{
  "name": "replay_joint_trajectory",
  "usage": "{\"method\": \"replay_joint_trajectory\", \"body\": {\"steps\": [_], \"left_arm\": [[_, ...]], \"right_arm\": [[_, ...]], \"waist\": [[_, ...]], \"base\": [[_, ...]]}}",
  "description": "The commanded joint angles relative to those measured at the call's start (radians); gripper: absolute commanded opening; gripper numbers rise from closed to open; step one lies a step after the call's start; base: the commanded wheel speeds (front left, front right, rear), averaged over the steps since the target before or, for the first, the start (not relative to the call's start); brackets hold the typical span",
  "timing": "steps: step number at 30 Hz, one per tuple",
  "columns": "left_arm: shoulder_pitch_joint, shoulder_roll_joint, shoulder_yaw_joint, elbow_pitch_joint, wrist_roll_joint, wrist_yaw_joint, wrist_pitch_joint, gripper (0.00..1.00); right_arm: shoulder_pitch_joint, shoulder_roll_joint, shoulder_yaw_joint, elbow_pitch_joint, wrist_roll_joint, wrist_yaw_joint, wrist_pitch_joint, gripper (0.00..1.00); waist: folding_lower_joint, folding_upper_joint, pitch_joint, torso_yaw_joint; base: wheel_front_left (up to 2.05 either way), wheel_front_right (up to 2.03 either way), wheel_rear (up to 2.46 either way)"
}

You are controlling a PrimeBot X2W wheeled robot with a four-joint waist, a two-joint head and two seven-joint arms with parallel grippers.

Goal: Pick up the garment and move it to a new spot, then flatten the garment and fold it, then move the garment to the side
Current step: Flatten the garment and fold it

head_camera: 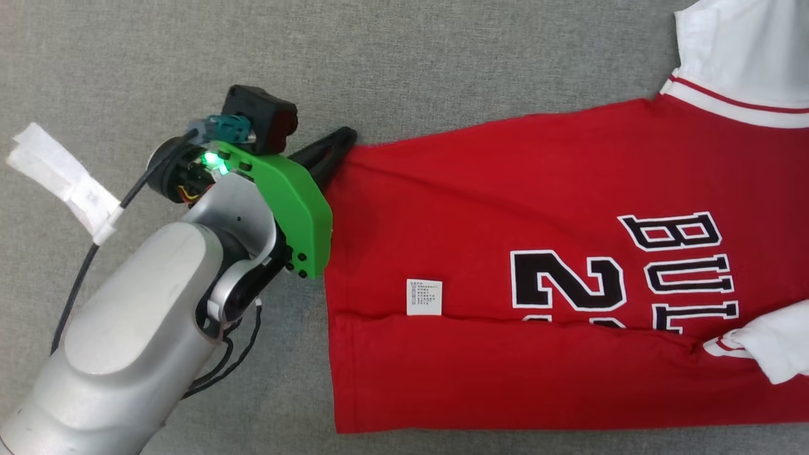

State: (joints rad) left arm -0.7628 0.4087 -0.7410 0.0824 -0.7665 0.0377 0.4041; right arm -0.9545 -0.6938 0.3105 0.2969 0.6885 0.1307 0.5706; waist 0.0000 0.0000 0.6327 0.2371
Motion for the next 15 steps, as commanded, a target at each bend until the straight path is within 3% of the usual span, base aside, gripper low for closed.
{"method": "replay_joint_trajectory", "body": {"steps": [1,15], "left_arm": [[0.018,0.014,0.009,0.009,-0.015,0.007,-0.003,0.0],[0.116,0.05,0.097,-0.053,-0.044,0.056,-0.13,0.0]], "right_arm": [[-0.011,-0.012,-0.01,-0.007,0.017,0.0,-0.025,0.0],[0.2,-0.084,-0.067,-0.16,0.117,0.0,-0.279,0.0]], "waist": [[0.0,0.0,-0.012,-0.017],[0.0,0.0,-0.156,-0.11]], "base": [[0.0,0.0,0.0],[0.0,0.0,0.0]]}}
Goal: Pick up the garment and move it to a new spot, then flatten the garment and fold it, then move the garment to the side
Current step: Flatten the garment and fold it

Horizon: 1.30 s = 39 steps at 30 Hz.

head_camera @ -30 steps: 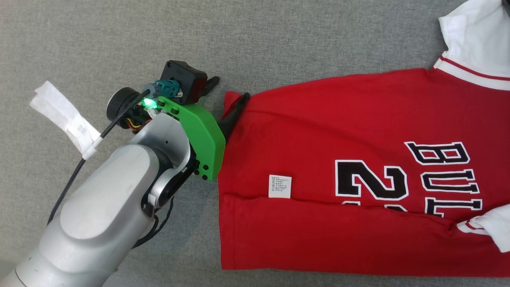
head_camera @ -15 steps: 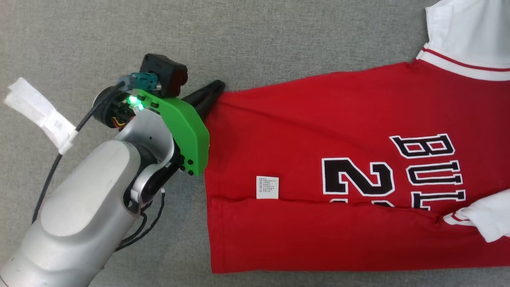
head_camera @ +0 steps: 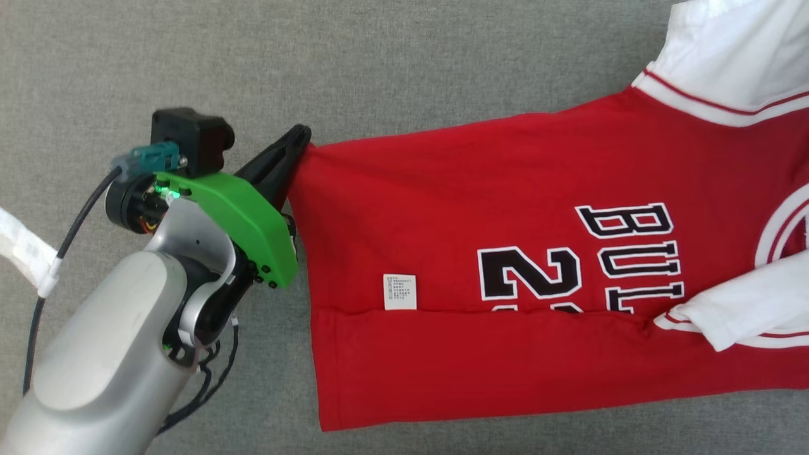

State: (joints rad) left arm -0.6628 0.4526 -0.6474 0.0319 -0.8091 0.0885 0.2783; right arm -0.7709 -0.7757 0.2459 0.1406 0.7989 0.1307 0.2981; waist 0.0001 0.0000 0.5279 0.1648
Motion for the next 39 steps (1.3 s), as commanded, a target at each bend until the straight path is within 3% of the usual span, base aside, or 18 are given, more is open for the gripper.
{"method": "replay_joint_trajectory", "body": {"steps": [1,6,11,16,20,21,22,23,24,25,29,33,36,38,39], "left_arm": [[0.044,0.008,0.008,-0.017,-0.01,0.014,-0.016,0.0],[0.207,0.016,0.04,-0.088,-0.044,0.072,-0.094,0.0],[0.405,0.018,0.077,-0.13,-0.112,0.11,-0.173,0.0],[0.519,0.023,0.105,-0.152,-0.169,0.096,-0.221,0.0],[0.559,0.035,0.114,-0.159,-0.174,0.089,-0.242,0.0],[0.564,0.033,0.109,-0.163,-0.176,0.084,-0.244,0.0],[0.57,0.03,0.103,-0.166,-0.177,0.08,-0.246,0.0],[0.576,0.032,0.099,-0.168,-0.172,0.079,-0.247,0.19],[0.587,0.035,0.097,-0.165,-0.163,0.088,-0.251,0.49],[0.598,0.037,0.095,-0.163,-0.155,0.097,-0.256,1.0],[0.66,0.052,0.086,-0.158,-0.143,0.14,-0.261,1.0],[0.716,0.038,0.142,-0.181,-0.14,0.214,-0.336,1.0],[0.701,0.018,0.192,-0.172,-0.061,0.28,-0.462,1.0],[0.665,0.011,0.19,-0.16,0.02,0.296,-0.514,1.0],[0.657,-0.023,0.2,-0.151,0.036,0.298,-0.527,1.0]], "right_arm": [[0.054,-0.005,-0.012,-0.022,0.017,0.0,-0.024,0.0],[0.266,-0.005,-0.059,-0.094,0.034,0.0,-0.089,0.0],[0.523,0.056,-0.134,-0.156,0.041,0.0,-0.135,0.0],[0.684,0.126,-0.158,-0.182,0.004,0.0,-0.145,0.0],[0.714,0.164,-0.14,-0.158,-0.04,0.0,-0.136,0.0],[0.712,0.169,-0.138,-0.147,-0.055,0.0,-0.135,0.03],[0.707,0.171,-0.136,-0.127,-0.076,0.0,-0.129,0.4],[0.703,0.174,-0.127,-0.115,-0.092,0.0,-0.119,1.0],[0.694,0.176,-0.122,-0.106,-0.115,0.0,-0.119,1.0],[0.688,0.178,-0.122,-0.096,-0.128,0.0,-0.114,1.0],[0.688,0.18,-0.156,-0.096,-0.142,0.0,-0.083,1.0],[0.675,0.182,-0.228,-0.134,-0.155,0.0,-0.026,1.0],[0.652,0.199,-0.254,-0.12,-0.197,0.0,0.072,1.0],[0.627,0.202,-0.239,-0.095,-0.23,0.0,0.133,1.0],[0.611,0.202,-0.233,-0.069,-0.253,0.0,0.161,1.0]], "waist": [[-0.0001,0.0,-0.068,-0.046],[-0.0001,0.0,-0.148,-0.082],[-0.0001,0.0,-0.203,-0.112],[-0.0001,0.0,-0.213,-0.148],[-0.0001,0.0,-0.218,-0.165],[-0.0001,0.0,-0.219,-0.167],[-0.0001,0.0,-0.221,-0.168],[-0.0001,0.0,-0.223,-0.169],[-0.0001,0.0,-0.227,-0.169],[-0.0001,0.0,-0.23,-0.169],[-0.0001,0.0,-0.253,-0.162],[-0.0001,0.0,-0.251,-0.145],[-0.0001,0.0,-0.226,-0.12],[-0.0001,0.0,-0.203,-0.102],[-0.0001,0.0,-0.19,-0.091]], "base": [[0.0,0.0,0.0],[0.0,0.0,0.0],[0.0,0.0,0.0],[0.0,0.0,0.0],[0.0,0.0,0.0],[0.0,0.0,0.0],[0.0,0.0,0.0],[0.0,0.0,0.0],[0.0,0.0,0.0],[0.0,0.0,0.0],[0.0,0.0,0.0],[0.0,0.0,0.0],[0.0,0.0,0.0],[0.0,0.0,0.0],[0.0,0.0,0.0]]}}
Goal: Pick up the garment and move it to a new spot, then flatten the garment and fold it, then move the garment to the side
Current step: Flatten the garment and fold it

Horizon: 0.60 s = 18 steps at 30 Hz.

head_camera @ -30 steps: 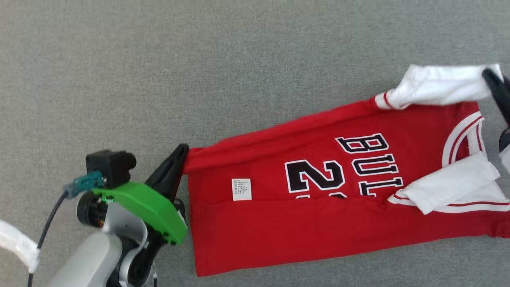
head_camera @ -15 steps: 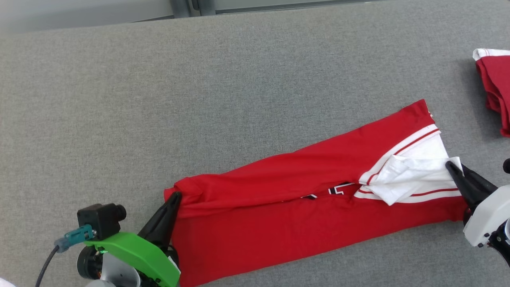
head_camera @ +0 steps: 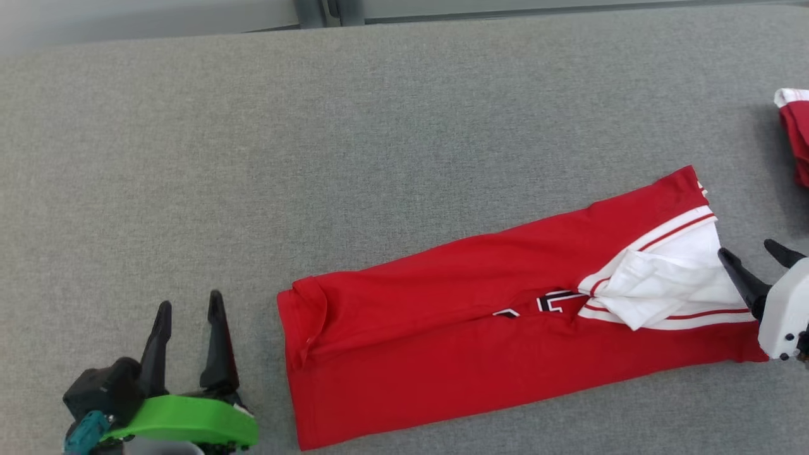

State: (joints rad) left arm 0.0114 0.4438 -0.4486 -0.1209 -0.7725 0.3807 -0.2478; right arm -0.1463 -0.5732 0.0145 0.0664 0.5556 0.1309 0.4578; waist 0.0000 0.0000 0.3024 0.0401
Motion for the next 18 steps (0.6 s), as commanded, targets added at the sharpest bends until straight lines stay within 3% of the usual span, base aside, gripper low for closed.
{"method": "replay_joint_trajectory", "body": {"steps": [1,4,10,11,12,18], "left_arm": [[-0.019,-0.038,-0.002,0.016,0.015,-0.006,-0.01,1.0],[-0.053,-0.084,-0.002,0.043,0.072,-0.044,-0.017,1.0],[-0.055,-0.209,0.103,0.031,0.23,-0.153,-0.018,1.0],[-0.039,-0.235,0.124,0.034,0.253,-0.176,-0.018,1.0],[-0.027,-0.255,0.139,0.04,0.267,-0.195,-0.018,1.0],[0.043,-0.346,0.222,0.099,0.331,-0.303,-0.018,1.0]], "right_arm": [[-0.027,-0.006,0.01,0.027,-0.026,0.0,0.018,1.0],[-0.057,0.019,0.025,0.087,-0.02,0.0,0.046,1.0],[-0.059,0.049,0.109,0.166,0.08,0.004,0.094,1.0],[-0.054,0.053,0.123,0.168,0.121,0.006,0.105,0.46],[-0.051,0.053,0.137,0.16,0.155,0.006,0.11,0.0],[-0.066,-0.057,0.002,0.151,0.311,-0.001,0.068,0.0]], "waist": [[0.0,0.0,0.047,0.046],[0.0,0.0,0.071,0.076],[0.0,0.0,0.066,0.116],[0.0,0.0,0.055,0.118],[0.0,0.0,0.045,0.12],[0.0,0.0,-0.06,0.131]], "base": [[0.0,0.0,0.0],[0.0,0.0,0.0],[0.0,0.0,0.0],[0.0,0.0,0.0],[0.0,0.0,0.0],[0.0,0.0,0.0]]}}
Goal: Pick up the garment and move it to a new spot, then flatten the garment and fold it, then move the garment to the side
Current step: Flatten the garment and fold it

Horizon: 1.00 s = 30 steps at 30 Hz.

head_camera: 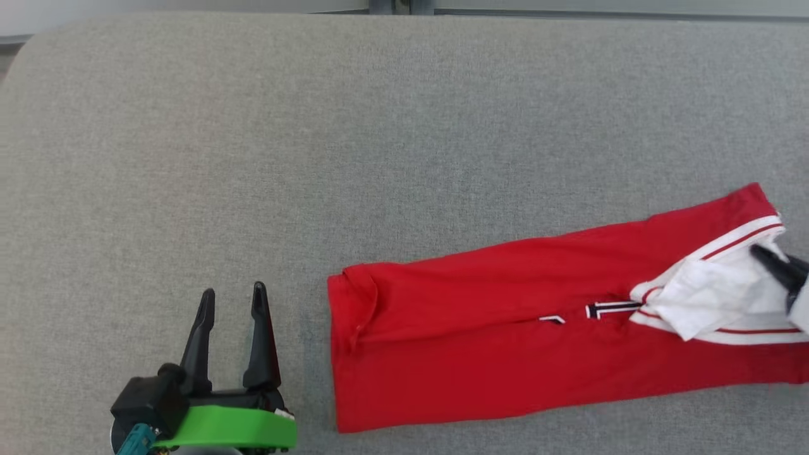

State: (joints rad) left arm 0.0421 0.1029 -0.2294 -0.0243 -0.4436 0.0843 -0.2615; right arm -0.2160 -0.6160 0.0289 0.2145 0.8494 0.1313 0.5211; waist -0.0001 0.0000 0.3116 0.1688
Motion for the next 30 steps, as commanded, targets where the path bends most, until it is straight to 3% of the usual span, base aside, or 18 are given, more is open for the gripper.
{"method": "replay_joint_trajectory", "body": {"steps": [1,7,11,15,18,24,30], "left_arm": [[0.029,-0.015,0.016,0.012,0.007,-0.022,-0.004,1.0],[0.096,-0.046,0.053,0.051,0.03,-0.067,-0.004,1.0],[0.121,-0.05,0.052,0.061,0.026,-0.084,-0.004,1.0],[0.097,-0.052,0.023,0.076,0.015,-0.093,-0.004,1.0],[0.068,-0.052,0.007,0.084,0.01,-0.088,-0.005,1.0],[0.033,-0.051,-0.01,0.093,0.011,-0.093,-0.005,1.0],[0.044,-0.051,0.002,0.109,0.01,-0.09,-0.005,1.0]], "right_arm": [[0.008,-0.04,-0.044,0.001,0.033,-0.001,0.015,0.0],[0.033,-0.154,-0.225,-0.051,0.092,-0.001,0.121,0.0],[0.033,-0.15,-0.221,-0.199,0.107,0.0,0.214,0.0],[0.001,-0.068,-0.119,-0.35,0.107,0.0,0.297,0.0],[-0.016,0.035,0.014,-0.405,0.049,0.0,0.313,0.0],[-0.001,0.248,0.203,-0.337,-0.061,0.0,0.246,0.0],[0.023,0.382,0.233,-0.224,-0.146,0.0,0.129,0.0]], "waist": [[0.0001,0.0,-0.09,0.005],[0.0001,0.0,-0.173,0.02],[0.0001,0.0,-0.18,0.019],[0.0001,0.0,-0.162,0.02],[0.0001,0.0,-0.142,0.027],[0.0001,0.0,-0.119,0.053],[0.0001,0.0,-0.127,0.058]], "base": [[0.0,0.0,0.0],[0.0,0.0,0.0],[0.0,0.0,0.0],[0.0,0.0,0.0],[0.0,0.0,0.0],[0.0,0.0,0.0],[0.0,0.0,0.0]]}}
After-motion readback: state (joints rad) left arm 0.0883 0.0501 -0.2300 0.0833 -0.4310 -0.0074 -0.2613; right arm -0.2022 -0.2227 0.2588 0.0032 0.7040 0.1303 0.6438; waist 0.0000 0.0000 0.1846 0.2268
